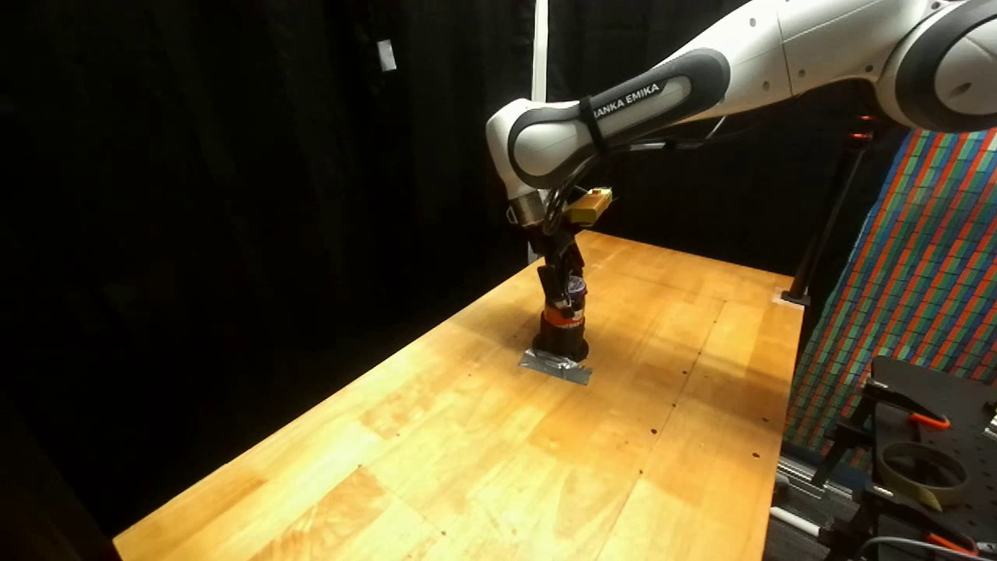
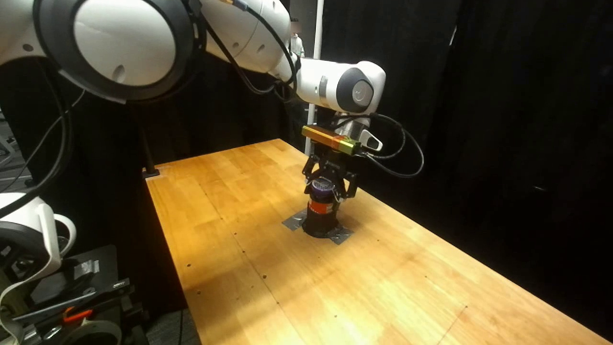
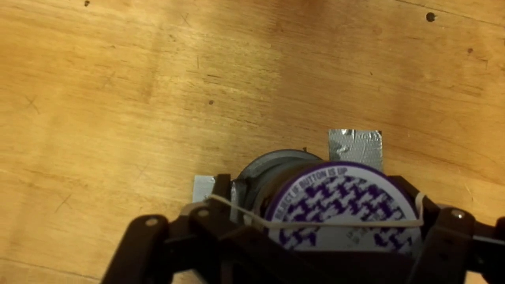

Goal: Put the elastic around the bottle

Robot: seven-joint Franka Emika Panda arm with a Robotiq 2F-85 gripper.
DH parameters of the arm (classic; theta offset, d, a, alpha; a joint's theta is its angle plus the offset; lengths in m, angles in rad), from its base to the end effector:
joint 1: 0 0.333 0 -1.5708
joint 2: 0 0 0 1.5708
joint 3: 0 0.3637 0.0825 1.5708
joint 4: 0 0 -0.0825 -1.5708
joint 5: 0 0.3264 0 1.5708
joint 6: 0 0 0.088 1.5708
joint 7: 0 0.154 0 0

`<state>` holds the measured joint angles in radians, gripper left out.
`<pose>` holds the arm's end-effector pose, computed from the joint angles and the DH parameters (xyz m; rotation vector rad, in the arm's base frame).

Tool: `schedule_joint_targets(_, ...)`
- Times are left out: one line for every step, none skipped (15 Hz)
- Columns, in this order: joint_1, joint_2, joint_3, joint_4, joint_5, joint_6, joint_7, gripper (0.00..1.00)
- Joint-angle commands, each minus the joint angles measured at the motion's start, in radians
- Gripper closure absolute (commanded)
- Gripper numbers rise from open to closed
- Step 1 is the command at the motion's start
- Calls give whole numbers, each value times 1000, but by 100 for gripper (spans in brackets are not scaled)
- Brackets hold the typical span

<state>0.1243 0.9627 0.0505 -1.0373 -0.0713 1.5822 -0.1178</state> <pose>0.6878 0.0992 0.2362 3.0052 0.4475 -0.6412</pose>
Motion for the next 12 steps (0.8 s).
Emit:
schedule_joint_targets(-15,-145,-5,-237,2,124,21,0)
schedule_joint_targets(-16,-170,-6,-278,3,155,29,0)
schedule_joint_targets(-19,-196,-3,-317,2,182,40,0)
schedule_joint_targets(-20,-221,-3,-360,1,208,46,0)
schedule_joint_targets(-22,-247,-4,-403,1,234,54,0)
schedule_joint_targets(-24,-273,-3,-447,2,258,59,0)
schedule_joint_targets(-26,-298,-3,-490,2,285,65,0)
schedule_joint_targets(-27,-322,-3,-534,2,310,70,0)
schedule_joint_targets(-28,-347,-3,-580,0,341,76,0)
schedule_joint_targets(-27,-368,-5,-621,-5,376,83,0)
schedule_joint_targets(-27,-387,-5,-658,-7,408,87,0)
schedule_joint_targets(-22,-409,-9,-705,-20,464,90,25)
